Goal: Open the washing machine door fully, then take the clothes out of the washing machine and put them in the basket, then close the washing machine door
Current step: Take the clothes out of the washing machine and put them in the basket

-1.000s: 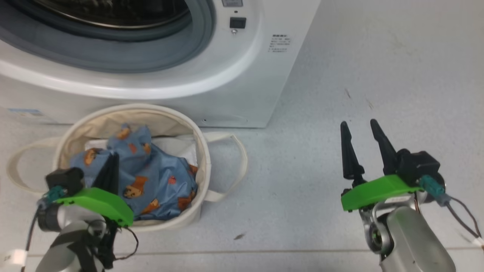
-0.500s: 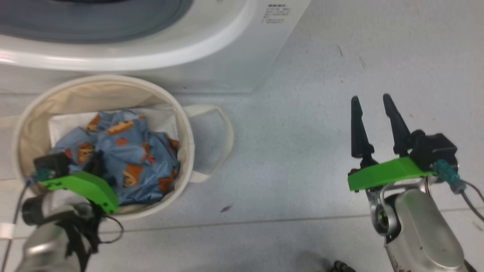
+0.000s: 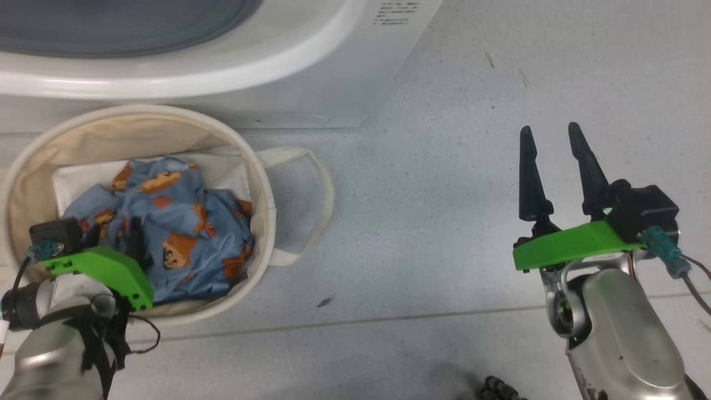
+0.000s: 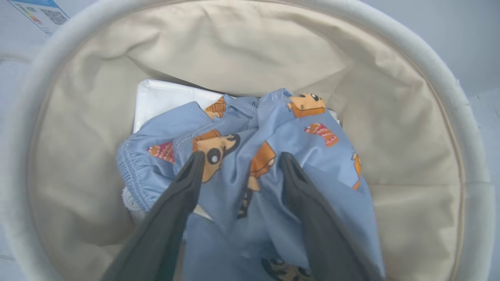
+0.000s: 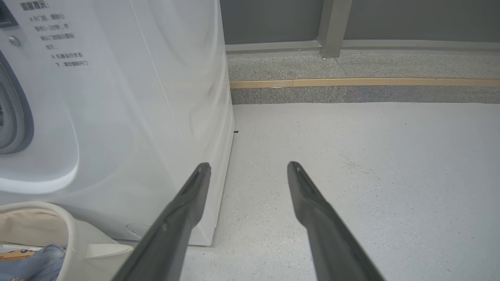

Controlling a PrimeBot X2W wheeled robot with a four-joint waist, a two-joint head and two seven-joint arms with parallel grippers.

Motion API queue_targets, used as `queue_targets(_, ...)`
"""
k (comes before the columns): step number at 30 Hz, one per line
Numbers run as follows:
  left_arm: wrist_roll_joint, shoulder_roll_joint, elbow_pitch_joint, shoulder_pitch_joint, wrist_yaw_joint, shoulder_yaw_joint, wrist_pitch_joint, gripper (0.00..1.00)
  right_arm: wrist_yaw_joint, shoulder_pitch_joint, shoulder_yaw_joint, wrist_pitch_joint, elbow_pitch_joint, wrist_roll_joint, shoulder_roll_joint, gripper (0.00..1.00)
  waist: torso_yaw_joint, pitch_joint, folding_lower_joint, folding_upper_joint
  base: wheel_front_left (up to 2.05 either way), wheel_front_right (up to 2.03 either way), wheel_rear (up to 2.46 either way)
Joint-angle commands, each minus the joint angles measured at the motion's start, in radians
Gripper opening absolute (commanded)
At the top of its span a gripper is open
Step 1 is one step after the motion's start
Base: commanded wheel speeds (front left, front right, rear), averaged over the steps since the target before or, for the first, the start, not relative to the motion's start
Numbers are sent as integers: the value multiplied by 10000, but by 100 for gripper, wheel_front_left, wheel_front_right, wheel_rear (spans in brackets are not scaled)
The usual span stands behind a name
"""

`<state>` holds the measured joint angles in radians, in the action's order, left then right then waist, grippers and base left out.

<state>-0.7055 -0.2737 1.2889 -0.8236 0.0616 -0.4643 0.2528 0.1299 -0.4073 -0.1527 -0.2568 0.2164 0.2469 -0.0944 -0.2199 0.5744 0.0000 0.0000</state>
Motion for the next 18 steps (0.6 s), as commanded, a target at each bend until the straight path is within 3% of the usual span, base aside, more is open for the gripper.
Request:
queue_targets(1,55,-376,-40,-88,-50,264,84,100,8,107,-207,-49,-246,-36,28,100,68,-104,0,0,0,0,0)
queue_targets(5,293,-566,-792,-59,-328,556,86,100,8,121,-278,-49,-166,3,41,100,238,-379,0,0,0,0,0)
queue_targets(11,1262,-758,-3019,685,-581,1698,88,100,8,231,-321,-49,-3,62,63,100,579,-886,0,0,0,0,0)
queue_targets(18,2524,-614,-5152,1896,-69,3291,88,100,8,397,-475,-49,296,181,119,100,890,-1645,0,0,0,0,0)
